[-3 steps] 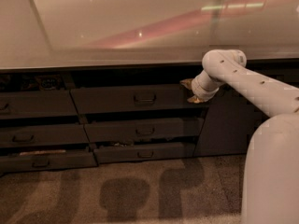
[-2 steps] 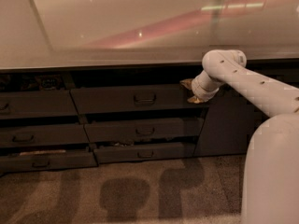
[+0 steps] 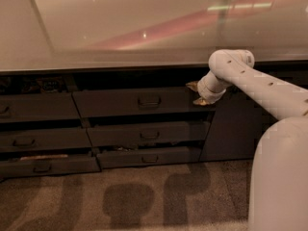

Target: Open top drawer

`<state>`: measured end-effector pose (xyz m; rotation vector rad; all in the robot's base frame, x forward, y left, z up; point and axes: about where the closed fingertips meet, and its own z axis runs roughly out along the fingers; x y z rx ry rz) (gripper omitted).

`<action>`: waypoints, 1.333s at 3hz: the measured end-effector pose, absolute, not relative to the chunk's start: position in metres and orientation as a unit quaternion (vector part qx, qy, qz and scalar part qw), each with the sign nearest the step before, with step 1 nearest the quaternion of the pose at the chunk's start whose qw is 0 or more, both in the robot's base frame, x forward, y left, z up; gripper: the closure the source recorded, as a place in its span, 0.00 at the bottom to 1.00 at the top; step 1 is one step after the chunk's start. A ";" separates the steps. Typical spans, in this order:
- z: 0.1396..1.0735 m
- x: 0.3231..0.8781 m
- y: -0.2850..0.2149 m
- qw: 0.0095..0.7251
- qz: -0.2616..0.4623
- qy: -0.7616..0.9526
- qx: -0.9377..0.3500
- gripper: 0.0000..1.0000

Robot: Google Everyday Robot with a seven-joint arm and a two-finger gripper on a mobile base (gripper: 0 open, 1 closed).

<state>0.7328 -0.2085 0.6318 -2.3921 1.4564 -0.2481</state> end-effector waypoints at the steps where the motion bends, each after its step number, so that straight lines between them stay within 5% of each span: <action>1: 0.633 0.732 -0.208 0.163 -0.087 0.510 -0.840 1.00; 4: 0.647 0.732 -0.208 0.163 -0.087 0.510 -0.840 1.00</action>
Offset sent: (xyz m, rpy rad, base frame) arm -0.1384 0.0079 -0.0737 -0.0778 0.0021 0.1752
